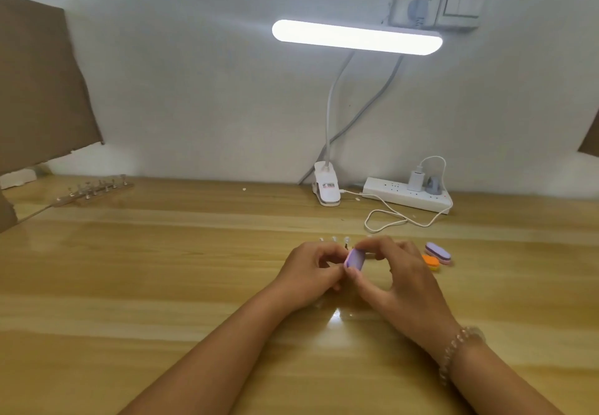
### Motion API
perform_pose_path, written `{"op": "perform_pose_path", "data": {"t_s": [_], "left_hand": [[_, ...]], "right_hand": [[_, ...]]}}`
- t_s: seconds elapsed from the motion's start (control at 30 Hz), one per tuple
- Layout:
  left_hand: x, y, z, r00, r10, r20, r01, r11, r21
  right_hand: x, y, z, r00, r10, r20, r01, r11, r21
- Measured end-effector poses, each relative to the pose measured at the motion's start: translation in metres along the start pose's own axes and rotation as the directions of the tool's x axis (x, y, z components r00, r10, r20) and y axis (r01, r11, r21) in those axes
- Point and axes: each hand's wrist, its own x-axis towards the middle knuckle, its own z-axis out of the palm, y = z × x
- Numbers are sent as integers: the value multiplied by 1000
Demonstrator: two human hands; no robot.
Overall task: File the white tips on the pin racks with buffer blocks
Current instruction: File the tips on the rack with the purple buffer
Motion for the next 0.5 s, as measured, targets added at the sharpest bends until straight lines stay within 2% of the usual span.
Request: {"op": "perform_pose_path", "data": {"t_s": [0.1,0.23,0.37,0.4,0.5], "left_hand": [[0,1,0,1000,16,-7,-16,1000,-9],[0,0,-1,1000,-10,-1,9,998,-56],[-1,2,-3,999,-8,-38,4,995,-103],[-2,3,-3,999,-5,-39,0,993,-119],[-2,4,-2,1000,-9,-22,5,988,-156]], "right_hand": [[4,7,-2,991,104,-85,-105,994,-2],[-1,5,0,999,-31,-21,31,999,8],[6,10,1,992,95,-83,-94,995,13],[6,10,0,991,88,-102,-86,996,20],[-1,2,-1,994,-66,-83,66,998,-3]]}}
